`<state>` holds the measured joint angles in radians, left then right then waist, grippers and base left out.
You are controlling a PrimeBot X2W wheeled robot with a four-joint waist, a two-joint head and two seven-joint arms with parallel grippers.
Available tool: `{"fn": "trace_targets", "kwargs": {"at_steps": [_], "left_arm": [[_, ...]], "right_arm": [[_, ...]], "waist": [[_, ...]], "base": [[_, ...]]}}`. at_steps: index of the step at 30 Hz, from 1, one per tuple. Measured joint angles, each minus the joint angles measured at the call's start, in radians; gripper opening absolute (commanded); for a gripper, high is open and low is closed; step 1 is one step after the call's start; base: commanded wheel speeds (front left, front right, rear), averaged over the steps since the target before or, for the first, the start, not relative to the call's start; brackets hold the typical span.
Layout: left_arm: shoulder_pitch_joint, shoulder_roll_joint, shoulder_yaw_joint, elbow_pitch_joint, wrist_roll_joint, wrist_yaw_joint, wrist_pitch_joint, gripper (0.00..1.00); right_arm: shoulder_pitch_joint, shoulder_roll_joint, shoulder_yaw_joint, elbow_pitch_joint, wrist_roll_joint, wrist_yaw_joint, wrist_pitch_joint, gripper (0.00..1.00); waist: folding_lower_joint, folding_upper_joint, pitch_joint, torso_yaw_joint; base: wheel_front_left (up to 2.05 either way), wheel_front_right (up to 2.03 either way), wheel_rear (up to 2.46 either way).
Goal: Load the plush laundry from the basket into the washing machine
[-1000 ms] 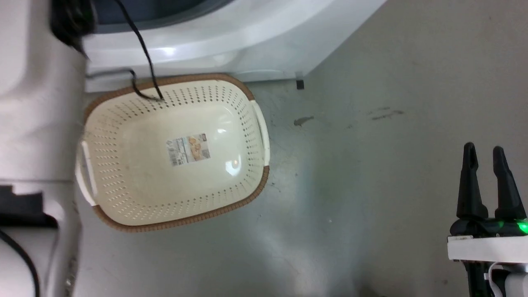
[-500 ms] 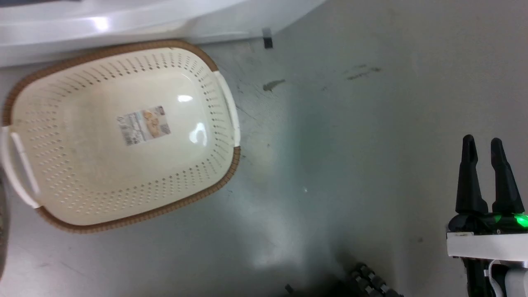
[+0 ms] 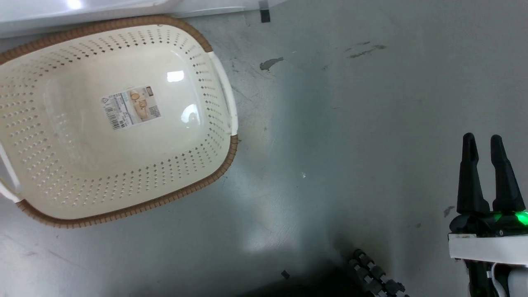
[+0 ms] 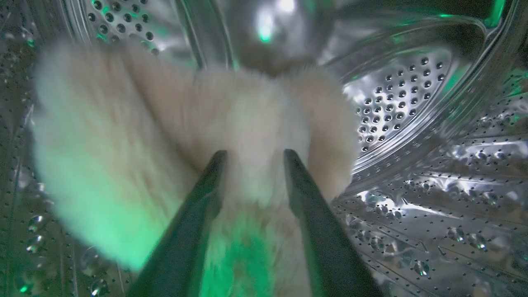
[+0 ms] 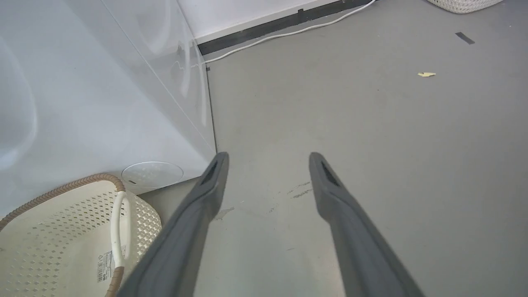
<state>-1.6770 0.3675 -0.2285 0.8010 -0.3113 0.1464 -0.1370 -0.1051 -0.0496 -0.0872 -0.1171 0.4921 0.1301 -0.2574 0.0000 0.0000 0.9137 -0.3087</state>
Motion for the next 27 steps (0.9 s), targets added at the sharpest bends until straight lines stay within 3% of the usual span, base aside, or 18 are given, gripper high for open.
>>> {"fn": "trace_targets", "kwargs": {"at_steps": [11,27], "left_arm": [[0.033,-0.065,-0.028,0.073,-0.026,-0.036,-0.068,1.0],[0.319,-0.207,-0.038,0.12,-0.089,-0.098,-0.119,1.0]], "right_arm": [[-0.001,0.0,-0.035,-0.017,-0.044,0.0,0.0,1.0],[-0.002,0.0,-0.079,-0.011,-0.143,0.0,0.0,1.0]], "waist": [[0.0,0.0,-0.029,0.065],[-0.0001,0.0,-0.216,0.195]], "base": [[0.0,0.0,0.0],[0.0,0.0,0.0]]}}
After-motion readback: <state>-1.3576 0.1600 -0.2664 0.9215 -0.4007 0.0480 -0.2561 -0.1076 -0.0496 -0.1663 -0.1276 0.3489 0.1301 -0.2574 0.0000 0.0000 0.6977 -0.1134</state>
